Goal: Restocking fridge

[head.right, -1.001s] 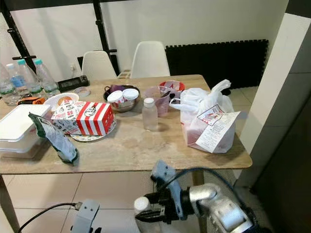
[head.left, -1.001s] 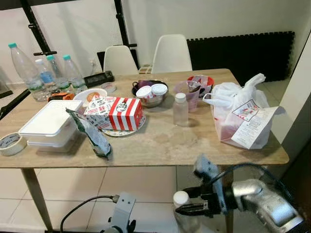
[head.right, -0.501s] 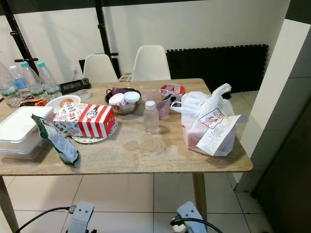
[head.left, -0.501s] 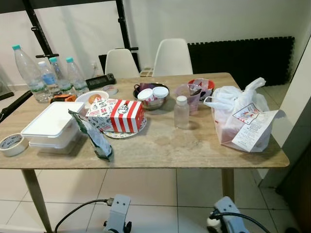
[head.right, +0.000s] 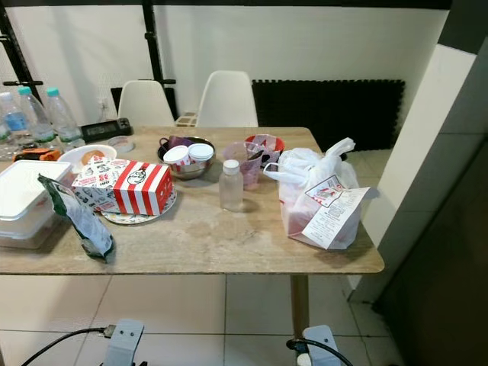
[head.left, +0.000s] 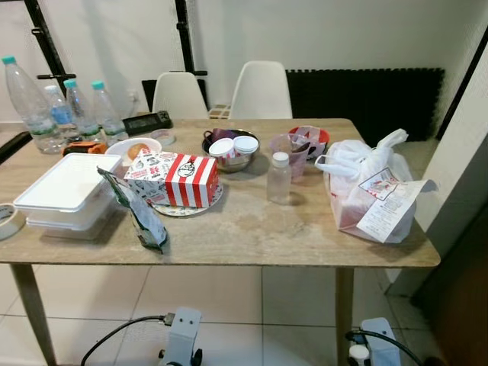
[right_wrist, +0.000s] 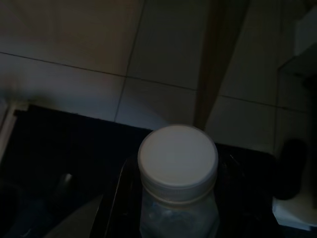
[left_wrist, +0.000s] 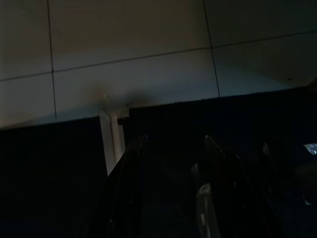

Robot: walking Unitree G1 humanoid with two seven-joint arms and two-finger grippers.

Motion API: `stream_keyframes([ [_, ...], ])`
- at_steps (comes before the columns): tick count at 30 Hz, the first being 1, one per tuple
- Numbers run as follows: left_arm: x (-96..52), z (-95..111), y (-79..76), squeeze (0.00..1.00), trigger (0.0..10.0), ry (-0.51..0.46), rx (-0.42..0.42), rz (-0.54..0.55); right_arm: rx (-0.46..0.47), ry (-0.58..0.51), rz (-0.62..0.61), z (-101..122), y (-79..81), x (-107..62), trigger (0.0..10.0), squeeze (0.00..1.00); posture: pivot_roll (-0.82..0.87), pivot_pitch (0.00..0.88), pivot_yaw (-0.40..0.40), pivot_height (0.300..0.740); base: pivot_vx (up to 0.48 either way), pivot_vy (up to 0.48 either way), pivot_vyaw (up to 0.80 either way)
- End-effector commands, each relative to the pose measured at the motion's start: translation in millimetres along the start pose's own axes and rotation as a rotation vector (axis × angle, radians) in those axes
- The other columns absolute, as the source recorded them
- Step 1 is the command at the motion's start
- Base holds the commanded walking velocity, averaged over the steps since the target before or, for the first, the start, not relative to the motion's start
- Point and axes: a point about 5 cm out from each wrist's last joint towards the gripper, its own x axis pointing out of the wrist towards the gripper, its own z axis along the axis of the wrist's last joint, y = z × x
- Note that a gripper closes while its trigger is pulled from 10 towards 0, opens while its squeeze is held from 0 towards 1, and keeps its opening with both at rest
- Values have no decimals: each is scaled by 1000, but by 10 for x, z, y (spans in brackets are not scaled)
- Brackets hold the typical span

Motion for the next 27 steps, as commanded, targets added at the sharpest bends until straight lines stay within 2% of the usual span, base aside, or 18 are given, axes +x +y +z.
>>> stream_keyframes([
  [1, 1, -11, -46, 0, 10000, -1, 4, -4, 53, -33, -34, 48, -33, 9, 10000, 0, -43, 30, -49, 726, 0, 0, 0],
  [7, 22, 57, -20, 0, 10000, -1, 36, -12, 156, -51, -91, 64, -94, 11, 10000, 0, -40, 32, -17, 726, 0, 0, 0],
  [12, 38, 125, 56, 0, 10000, -1, 35, 2, 158, -59, -96, 79, -87, 19, 10000, 0, -47, 28, -20, 726, 0, 0, 0],
  [15, 29, 146, 131, 0, 10000, -18, 3, 24, 146, -37, -82, 14, -32, 18, 10000, 0, -44, 26, -22, 726, 0, 0, 0],
  [18, 37, 181, 127, 0, 10000, -22, 24, 13, 172, -39, -84, 21, -50, 18, 10000, 0, -40, 47, -31, 726, 0, 0, 0],
  [21, 44, 202, 121, 0, 10000, -28, 25, 20, 154, -37, -79, 10, -64, 13, 10000, 0, -30, 27, -14, 726, 0, 0, 0],
  [22, 53, 214, 97, 0, 10000, -25, 33, 17, 168, -40, -93, 4, -100, 5, 10000, 0, -37, 46, -2, 726, 0, 0, 0],
  [23, 66, 249, 58, 0, 10000, -27, 73, -15, 209, -54, -123, 4, -157, -7, 10000, 0, -47, 27, 2, 726, 0, 0, 0],
  [24, 66, 249, 58, 0, 10000, -27, 73, -15, 209, -54, -123, 4, -157, -7, 10000, 0, -47, 27, 2, 726, 0, 0, 0],
  [25, 72, 280, 63, 0, 10000, -30, 99, -20, 268, -61, -160, -7, -200, -18, 10000, 0, -54, 51, 10, 726, 0, 0, 0],
  [27, 73, 285, 80, 0, 10000, -30, 89, -11, 271, -60, -161, -22, -207, -24, 10000, 0, -43, 37, 14, 726, 0, 0, 0],
])
